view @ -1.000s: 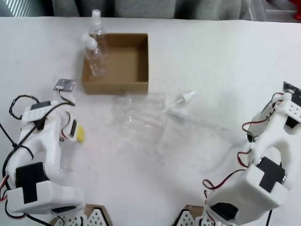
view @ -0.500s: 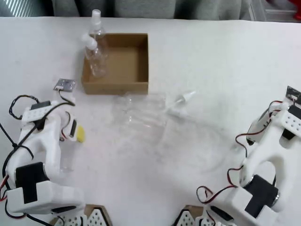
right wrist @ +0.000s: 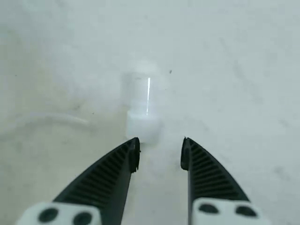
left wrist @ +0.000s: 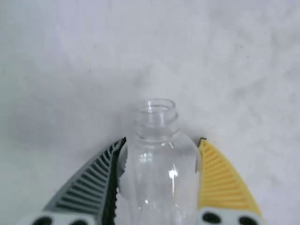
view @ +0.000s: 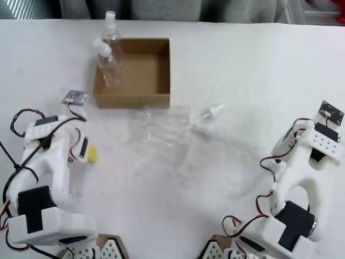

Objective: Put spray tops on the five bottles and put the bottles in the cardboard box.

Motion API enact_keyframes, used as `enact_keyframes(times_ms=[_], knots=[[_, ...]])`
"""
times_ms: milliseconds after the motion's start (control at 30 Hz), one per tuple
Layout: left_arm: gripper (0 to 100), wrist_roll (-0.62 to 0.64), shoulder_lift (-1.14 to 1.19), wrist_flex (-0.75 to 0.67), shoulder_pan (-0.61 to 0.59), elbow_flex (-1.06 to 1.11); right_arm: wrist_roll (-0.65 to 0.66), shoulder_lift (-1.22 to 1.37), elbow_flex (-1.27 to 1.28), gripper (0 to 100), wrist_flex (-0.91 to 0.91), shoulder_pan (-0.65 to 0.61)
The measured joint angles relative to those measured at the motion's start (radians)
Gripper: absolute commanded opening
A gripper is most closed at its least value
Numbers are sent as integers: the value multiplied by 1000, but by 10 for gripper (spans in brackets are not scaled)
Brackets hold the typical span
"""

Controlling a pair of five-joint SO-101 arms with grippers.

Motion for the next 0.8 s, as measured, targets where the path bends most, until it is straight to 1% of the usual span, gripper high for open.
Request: enact_keyframes(times_ms=[67, 233, 400, 533, 800], knots=[[38, 0, 0, 2, 0, 0, -3, 0, 0, 141, -8, 0], [38, 0, 0, 2, 0, 0, -8, 0, 0, 214, -11, -8], [38, 0, 0, 2, 0, 0, -71, 0, 0, 204, -11, -31], [38, 0, 0, 2, 0, 0, -84, 0, 0, 191, -11, -58], [38, 0, 0, 2, 0, 0, -84, 160, 0, 184, -130, -64]])
